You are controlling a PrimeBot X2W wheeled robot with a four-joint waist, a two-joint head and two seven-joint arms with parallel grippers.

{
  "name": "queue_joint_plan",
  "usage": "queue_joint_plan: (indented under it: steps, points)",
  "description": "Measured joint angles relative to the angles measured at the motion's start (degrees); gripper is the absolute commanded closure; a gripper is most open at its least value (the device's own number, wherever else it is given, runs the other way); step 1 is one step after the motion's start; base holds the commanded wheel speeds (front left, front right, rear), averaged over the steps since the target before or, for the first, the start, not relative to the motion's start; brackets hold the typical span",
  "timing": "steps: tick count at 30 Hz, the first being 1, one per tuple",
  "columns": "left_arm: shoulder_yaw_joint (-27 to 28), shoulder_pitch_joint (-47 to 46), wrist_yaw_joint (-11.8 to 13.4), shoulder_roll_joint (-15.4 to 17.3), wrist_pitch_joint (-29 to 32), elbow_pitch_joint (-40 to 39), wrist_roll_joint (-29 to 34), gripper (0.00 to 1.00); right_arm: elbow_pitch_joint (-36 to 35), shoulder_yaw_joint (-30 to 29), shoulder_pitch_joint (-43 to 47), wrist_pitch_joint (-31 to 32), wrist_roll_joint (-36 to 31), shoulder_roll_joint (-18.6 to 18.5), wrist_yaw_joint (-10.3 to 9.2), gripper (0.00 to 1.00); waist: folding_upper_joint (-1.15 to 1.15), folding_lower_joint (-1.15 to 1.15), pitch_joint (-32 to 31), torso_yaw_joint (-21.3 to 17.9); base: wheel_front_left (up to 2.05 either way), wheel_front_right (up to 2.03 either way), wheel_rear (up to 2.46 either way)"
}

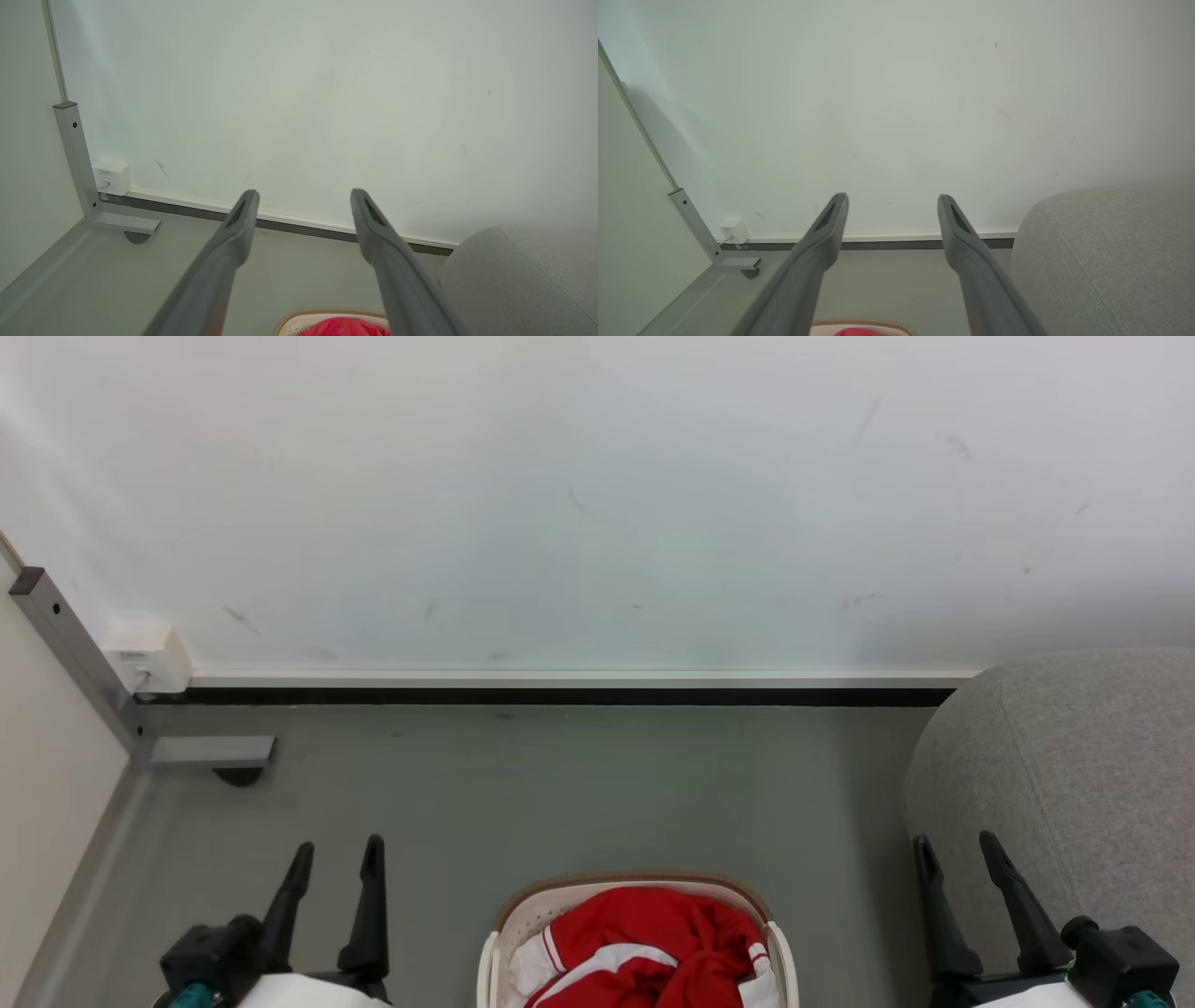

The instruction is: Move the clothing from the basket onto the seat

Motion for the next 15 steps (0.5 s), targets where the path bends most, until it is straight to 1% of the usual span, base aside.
queue_joint_plan:
  steps: [15]
  points:
    - [-0.19, -0.01, -0.68, -0.08, -1.62, 0.12, 5.13, 0.0, 0.46, 0.0, -0.08, -0.89, -6.28, 0.49, 0.0, 0.0, 0.0, 0.0, -0.06, -0.03, 0.0, 0.0, 0.0]
